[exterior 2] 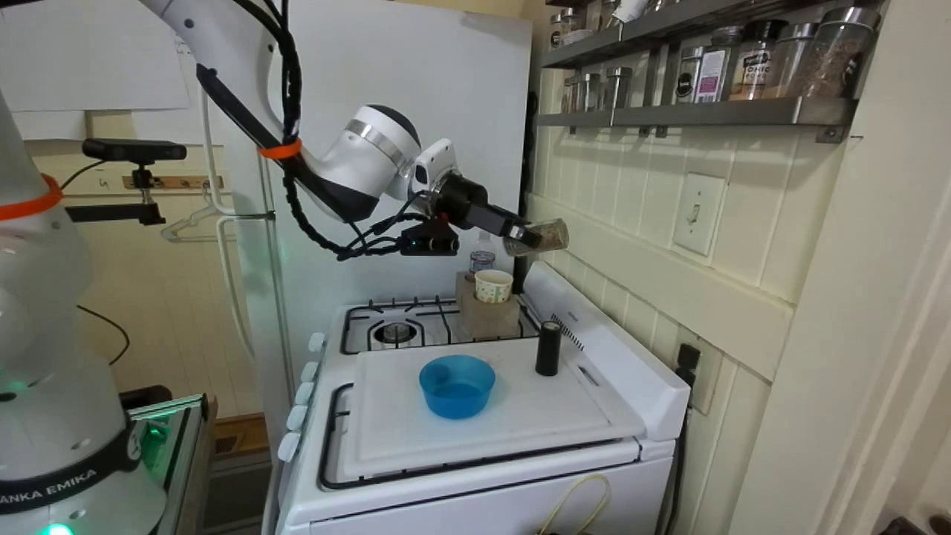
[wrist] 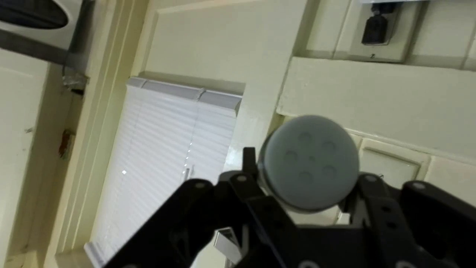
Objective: Pour the contents from the grey bottle into the blue bowl
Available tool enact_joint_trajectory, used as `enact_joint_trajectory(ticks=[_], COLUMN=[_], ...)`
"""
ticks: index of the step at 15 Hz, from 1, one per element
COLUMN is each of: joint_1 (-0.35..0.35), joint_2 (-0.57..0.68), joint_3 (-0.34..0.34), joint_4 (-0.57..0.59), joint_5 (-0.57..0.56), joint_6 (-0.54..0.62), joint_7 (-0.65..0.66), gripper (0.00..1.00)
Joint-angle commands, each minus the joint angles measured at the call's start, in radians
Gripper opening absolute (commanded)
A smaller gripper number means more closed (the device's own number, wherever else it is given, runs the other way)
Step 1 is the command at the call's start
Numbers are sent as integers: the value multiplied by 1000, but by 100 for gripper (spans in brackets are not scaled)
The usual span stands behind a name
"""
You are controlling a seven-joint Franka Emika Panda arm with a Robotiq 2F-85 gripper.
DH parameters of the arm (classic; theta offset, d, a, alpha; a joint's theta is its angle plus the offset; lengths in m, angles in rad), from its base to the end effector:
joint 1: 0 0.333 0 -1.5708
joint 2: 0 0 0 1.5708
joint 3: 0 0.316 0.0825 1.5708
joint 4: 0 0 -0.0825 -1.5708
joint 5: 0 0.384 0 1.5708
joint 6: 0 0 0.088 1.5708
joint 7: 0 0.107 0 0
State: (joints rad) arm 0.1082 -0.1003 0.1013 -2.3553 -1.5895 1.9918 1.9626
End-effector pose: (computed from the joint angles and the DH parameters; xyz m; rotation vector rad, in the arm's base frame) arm 0.4989 0.0434 0.3998 1.8745 -0.7499 1.2754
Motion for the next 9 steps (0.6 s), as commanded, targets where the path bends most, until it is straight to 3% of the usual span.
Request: enact_joint_trajectory(ticks=[1,6,9], joint_1=[-40,-83,-70], joint_2=[-85,-43,-8], joint_3=[-81,-177,-209], joint_4=[15,78,69], joint_5=[51,219,399], joint_6=[279,628,733], joint_7=[-157,-469,-703], gripper=[23,23,23])
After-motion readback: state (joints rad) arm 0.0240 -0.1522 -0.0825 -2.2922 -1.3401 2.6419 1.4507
